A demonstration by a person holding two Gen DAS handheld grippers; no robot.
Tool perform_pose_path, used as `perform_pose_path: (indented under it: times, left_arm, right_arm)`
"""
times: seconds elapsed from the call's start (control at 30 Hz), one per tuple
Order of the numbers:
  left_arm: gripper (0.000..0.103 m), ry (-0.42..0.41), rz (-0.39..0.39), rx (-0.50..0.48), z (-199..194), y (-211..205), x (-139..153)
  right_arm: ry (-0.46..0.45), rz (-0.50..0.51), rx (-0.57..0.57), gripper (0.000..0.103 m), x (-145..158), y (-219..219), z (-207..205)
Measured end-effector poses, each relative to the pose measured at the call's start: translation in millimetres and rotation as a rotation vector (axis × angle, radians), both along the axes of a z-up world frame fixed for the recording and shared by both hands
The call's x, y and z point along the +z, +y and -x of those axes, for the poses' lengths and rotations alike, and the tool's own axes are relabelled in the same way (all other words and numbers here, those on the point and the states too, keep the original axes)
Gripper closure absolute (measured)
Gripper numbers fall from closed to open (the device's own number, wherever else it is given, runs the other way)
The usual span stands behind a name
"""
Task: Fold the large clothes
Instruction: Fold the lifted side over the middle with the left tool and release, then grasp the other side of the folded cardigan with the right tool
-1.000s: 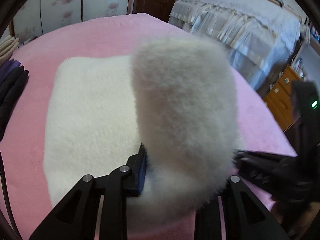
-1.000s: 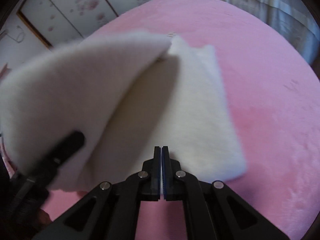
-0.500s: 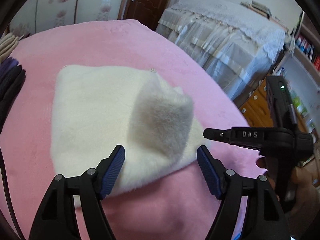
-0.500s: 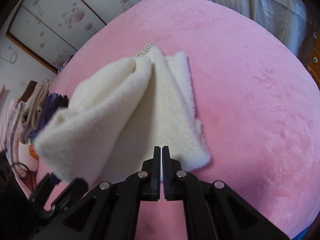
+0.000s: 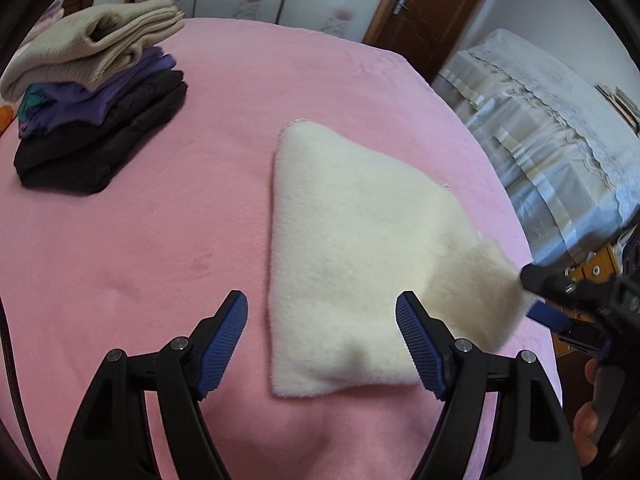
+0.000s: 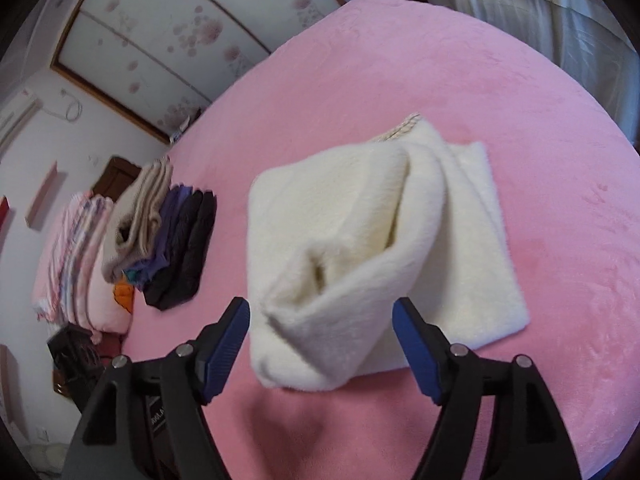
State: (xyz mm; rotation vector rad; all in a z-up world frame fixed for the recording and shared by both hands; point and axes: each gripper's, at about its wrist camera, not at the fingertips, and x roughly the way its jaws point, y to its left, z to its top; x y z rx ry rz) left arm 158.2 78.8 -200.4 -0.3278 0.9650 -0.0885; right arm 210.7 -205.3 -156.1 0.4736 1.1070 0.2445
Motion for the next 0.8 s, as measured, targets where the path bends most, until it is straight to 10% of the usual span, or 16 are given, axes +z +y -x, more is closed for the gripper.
perform_pose_path:
  times: [0.43,0.53,0.6,0.8]
  left_arm:
    - [0.028,0.005,-0.006,-0.037,-41,-13,-31]
    - [0.028,0.035,-0.003,-0.036,-51,-15,-41]
    - [0.028,0.048,0.004,-0.028,-55,-15,-48]
    - [0.025,0.028,0.014,-0.038,-60,-23,-55]
  right_arm:
    - [0.211,0.040,-0.030,0.028,-59,-8,-45]
    - [0.222,0.006,-0.017,0.055,-66,-23,-48]
    - [0.196,-0.008,0.006,0.072,-65,-30,-46]
    - [-0.058,0.022,0.125,0.079,-25,-36,-31]
